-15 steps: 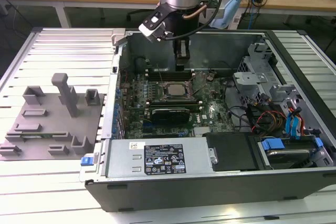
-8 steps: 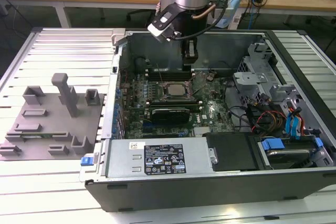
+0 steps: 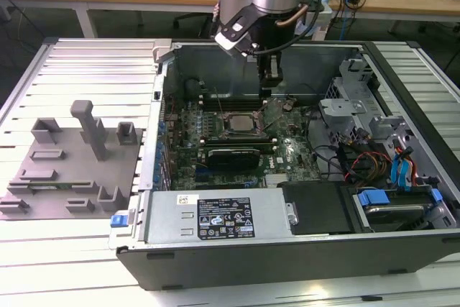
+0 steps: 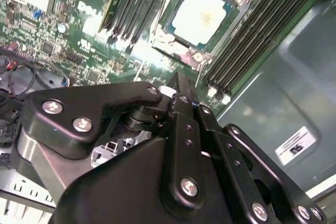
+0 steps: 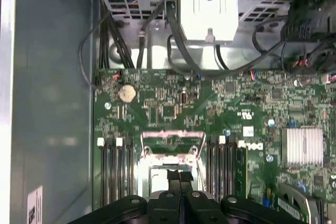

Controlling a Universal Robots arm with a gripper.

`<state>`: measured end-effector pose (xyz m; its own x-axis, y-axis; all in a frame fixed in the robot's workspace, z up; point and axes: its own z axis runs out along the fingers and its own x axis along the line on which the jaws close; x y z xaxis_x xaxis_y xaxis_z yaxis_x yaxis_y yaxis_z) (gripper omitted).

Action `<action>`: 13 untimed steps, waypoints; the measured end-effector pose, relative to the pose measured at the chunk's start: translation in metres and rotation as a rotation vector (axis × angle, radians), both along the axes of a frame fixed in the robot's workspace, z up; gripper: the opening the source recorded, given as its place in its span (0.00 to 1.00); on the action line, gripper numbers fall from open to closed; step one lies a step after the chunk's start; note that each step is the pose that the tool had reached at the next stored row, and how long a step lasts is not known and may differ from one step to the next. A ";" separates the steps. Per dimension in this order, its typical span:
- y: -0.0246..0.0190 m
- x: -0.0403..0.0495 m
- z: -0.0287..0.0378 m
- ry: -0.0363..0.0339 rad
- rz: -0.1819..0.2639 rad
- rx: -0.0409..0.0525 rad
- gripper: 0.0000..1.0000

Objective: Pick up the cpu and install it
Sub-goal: 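Close the cpu cover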

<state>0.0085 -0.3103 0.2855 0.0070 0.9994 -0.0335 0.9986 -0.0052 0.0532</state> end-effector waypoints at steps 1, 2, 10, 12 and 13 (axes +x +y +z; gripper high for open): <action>0.0000 0.0039 0.0000 0.0003 0.000 0.0000 0.11; -0.0002 0.0081 -0.0002 0.0006 0.000 0.0002 0.11; -0.0017 0.0334 -0.0046 0.0027 0.000 0.0012 0.11; -0.0023 0.0363 -0.0074 0.0029 0.000 0.0013 0.11; -0.0026 0.0386 -0.0090 0.0032 0.000 0.0012 0.11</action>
